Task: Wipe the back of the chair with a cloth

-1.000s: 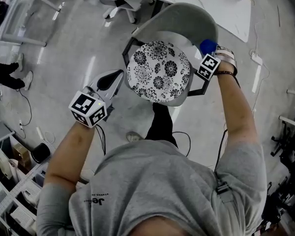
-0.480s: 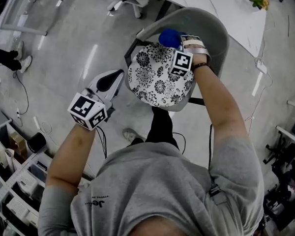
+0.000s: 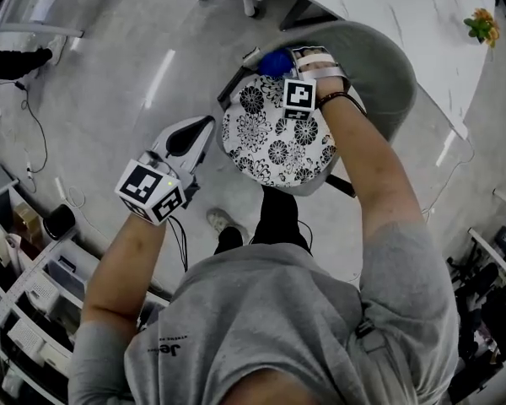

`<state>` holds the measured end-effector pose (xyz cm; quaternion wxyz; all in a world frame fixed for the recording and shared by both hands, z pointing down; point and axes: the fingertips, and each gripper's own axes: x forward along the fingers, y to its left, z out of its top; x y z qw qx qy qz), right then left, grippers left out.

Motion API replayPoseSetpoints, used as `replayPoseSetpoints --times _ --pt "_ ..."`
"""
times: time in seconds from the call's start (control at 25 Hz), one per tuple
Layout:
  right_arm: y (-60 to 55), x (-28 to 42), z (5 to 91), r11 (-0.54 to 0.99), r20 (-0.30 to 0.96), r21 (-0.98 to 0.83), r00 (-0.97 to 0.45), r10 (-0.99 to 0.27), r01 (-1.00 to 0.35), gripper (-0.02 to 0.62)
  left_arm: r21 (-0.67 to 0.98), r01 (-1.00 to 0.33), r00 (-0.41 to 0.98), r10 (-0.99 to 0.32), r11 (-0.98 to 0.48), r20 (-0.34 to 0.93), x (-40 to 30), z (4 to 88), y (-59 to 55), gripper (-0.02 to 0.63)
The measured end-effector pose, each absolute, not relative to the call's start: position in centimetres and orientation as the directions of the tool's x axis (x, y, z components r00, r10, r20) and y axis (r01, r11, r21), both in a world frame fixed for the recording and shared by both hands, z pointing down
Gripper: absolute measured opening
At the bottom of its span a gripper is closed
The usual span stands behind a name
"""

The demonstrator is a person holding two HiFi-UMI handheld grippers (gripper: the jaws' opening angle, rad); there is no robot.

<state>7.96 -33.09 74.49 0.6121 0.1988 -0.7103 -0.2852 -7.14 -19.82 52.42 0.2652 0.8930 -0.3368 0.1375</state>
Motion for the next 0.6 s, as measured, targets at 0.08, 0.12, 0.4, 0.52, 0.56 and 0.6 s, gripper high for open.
replayPoseSetpoints --times 0.08,0.12,0.4,0.52,0.56,0.6 --pt "-33.3 8.2 74.4 0.732 0.742 0.669 -0.179 -0.647 0.129 0.078 0.391 -0.680 0.730 -0.528 -0.620 0.434 -7.1 53.0 -20.1 0.049" --pt "-33.3 8.4 74.4 0.718 0.735 0.678 -0.177 -0.655 0.158 0.078 0.396 -0.681 0.729 -0.526 -0.616 0.438 -7.0 53.2 -20.2 0.049" --pt "-33.5 13.2 75.2 0.688 0.716 0.686 -0.049 -0.697 0.236 0.078 0.413 -0.644 0.759 -0.473 -0.644 0.447 -4.6 54.0 -19.8 0.049" --pt "-33.0 16.6 75.6 0.707 0.722 0.665 0.033 -0.691 0.240 0.078 0.414 -0.619 0.777 -0.444 -0.667 0.446 -3.8 54.0 -19.3 0.049" --pt "-32.7 17.8 75.7 0.713 0.724 0.658 0.059 -0.688 0.243 0.078 0.415 -0.613 0.781 -0.437 -0.672 0.447 -3.6 54.0 -19.1 0.049" --pt "-32.3 18.9 75.7 0.717 0.724 0.652 0.081 -0.685 0.246 0.078 0.416 -0.609 0.784 -0.430 -0.676 0.448 -3.5 54.1 -18.9 0.049"
